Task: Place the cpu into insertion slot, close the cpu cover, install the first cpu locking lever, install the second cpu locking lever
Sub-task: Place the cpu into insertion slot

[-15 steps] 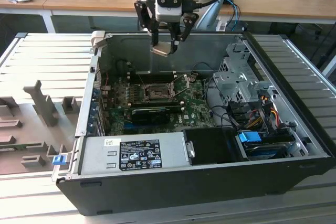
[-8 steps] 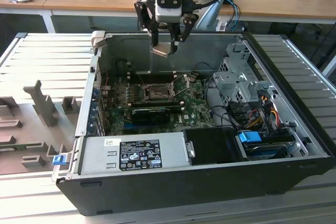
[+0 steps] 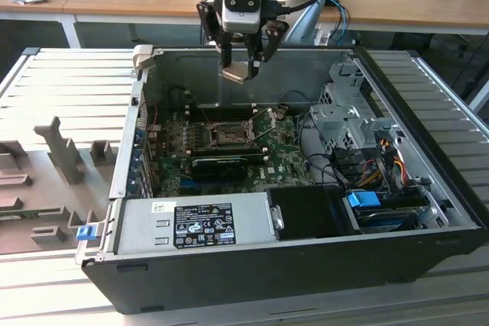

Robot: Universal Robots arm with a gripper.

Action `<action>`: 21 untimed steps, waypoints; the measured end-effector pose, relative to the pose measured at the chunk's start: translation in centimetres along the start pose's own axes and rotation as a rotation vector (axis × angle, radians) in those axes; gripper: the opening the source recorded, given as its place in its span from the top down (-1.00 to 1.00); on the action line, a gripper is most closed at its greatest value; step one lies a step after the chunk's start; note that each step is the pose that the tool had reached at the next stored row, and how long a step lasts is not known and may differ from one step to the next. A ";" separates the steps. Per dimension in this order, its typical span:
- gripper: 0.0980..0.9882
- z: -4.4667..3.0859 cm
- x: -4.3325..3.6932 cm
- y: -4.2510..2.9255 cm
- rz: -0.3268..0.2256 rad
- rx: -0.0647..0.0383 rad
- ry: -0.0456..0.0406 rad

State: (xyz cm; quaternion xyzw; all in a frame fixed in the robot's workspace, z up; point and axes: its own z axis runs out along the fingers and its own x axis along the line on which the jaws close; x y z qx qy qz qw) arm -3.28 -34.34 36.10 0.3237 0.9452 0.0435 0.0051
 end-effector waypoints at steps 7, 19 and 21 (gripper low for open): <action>0.03 0.01 0.00 0.00 0.051 -0.001 -0.0046; 0.03 0.03 0.00 0.00 0.142 -0.002 -0.0127; 0.03 0.03 0.00 0.00 0.159 -0.002 -0.0142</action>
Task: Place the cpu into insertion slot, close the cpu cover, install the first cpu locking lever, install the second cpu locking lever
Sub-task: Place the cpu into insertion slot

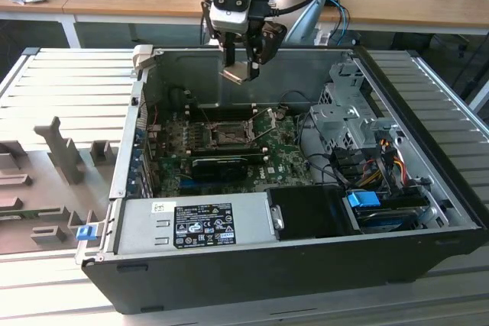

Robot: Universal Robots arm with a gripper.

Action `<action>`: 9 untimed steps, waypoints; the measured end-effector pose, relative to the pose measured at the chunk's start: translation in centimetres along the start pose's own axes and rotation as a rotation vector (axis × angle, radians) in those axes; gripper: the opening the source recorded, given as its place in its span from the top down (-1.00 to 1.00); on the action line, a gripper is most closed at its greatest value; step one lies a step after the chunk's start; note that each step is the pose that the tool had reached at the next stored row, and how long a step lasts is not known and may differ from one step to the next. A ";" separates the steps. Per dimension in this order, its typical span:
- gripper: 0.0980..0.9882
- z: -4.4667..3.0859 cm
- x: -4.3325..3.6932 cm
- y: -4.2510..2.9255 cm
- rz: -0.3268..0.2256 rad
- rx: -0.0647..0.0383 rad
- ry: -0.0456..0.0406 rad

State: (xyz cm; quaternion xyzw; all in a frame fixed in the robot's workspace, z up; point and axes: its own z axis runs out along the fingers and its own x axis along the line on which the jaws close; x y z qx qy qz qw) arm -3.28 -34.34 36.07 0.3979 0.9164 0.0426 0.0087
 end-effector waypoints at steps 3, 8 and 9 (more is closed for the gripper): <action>0.03 0.01 0.00 0.00 0.023 0.000 -0.0022; 0.03 0.01 0.00 0.00 0.063 -0.001 -0.0059; 0.03 0.01 0.00 0.00 0.068 -0.001 -0.0063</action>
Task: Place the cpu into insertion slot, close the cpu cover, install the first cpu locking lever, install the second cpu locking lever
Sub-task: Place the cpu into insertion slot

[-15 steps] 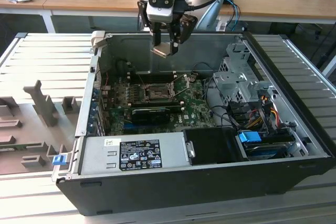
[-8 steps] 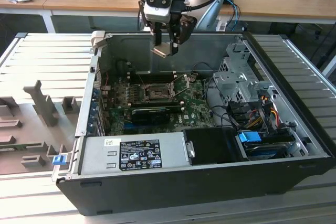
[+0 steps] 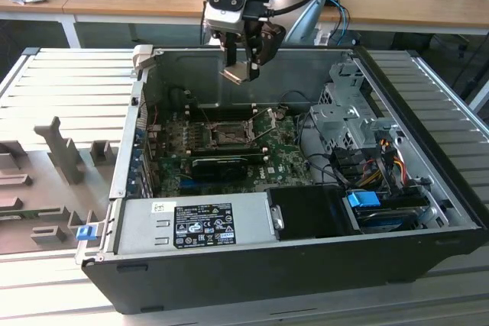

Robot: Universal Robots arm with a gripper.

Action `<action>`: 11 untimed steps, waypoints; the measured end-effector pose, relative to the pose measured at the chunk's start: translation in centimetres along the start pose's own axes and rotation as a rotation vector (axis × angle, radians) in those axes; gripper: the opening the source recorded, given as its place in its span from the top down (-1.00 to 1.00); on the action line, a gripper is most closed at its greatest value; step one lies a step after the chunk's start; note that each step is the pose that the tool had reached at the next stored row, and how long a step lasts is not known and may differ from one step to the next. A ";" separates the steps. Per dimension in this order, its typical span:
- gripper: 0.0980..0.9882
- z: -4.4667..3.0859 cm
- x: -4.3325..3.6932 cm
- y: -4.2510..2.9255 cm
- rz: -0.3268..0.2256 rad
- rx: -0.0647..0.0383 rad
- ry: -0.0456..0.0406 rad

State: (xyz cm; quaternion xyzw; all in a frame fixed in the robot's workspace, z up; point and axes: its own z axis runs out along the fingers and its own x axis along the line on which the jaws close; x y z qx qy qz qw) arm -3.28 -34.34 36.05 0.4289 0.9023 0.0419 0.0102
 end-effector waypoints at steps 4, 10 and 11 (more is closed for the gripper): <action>0.03 0.01 0.00 0.00 0.025 0.000 -0.0023; 0.03 0.03 0.00 0.00 0.081 -0.001 -0.0076; 0.03 0.03 0.00 0.00 0.090 -0.001 -0.0084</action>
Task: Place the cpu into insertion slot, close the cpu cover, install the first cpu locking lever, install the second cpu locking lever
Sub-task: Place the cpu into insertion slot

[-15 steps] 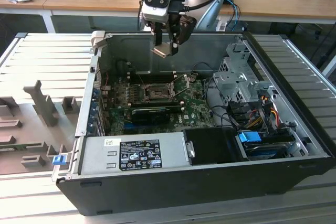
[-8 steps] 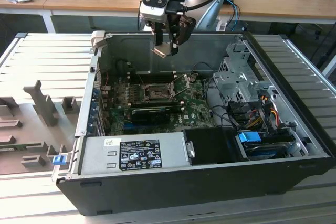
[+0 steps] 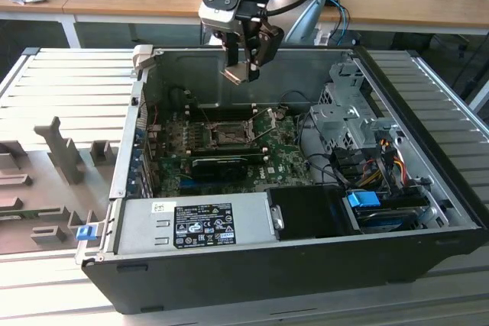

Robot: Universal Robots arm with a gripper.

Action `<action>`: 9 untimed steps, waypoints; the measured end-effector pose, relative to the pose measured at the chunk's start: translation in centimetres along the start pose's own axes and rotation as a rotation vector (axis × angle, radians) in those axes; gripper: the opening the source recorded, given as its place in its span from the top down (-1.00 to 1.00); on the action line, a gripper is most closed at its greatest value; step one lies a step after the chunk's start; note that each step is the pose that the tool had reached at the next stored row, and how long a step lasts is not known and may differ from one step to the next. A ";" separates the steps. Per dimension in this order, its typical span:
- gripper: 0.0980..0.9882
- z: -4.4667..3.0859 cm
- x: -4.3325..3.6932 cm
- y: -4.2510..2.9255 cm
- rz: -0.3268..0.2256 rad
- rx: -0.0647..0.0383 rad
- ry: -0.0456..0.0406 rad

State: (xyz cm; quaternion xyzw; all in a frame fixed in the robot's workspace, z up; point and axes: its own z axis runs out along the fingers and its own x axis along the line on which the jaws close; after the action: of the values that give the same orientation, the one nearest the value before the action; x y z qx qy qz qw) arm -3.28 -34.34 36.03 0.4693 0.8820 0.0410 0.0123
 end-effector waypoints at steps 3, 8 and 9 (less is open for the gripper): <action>0.03 0.01 0.00 0.00 0.021 0.000 -0.0018; 0.03 0.02 0.00 0.00 0.056 -0.001 -0.0049; 0.03 0.02 0.00 0.00 0.067 -0.001 -0.0060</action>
State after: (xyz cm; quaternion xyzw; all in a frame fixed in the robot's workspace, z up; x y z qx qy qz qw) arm -3.28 -34.34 36.01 0.4989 0.8656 0.0405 0.0138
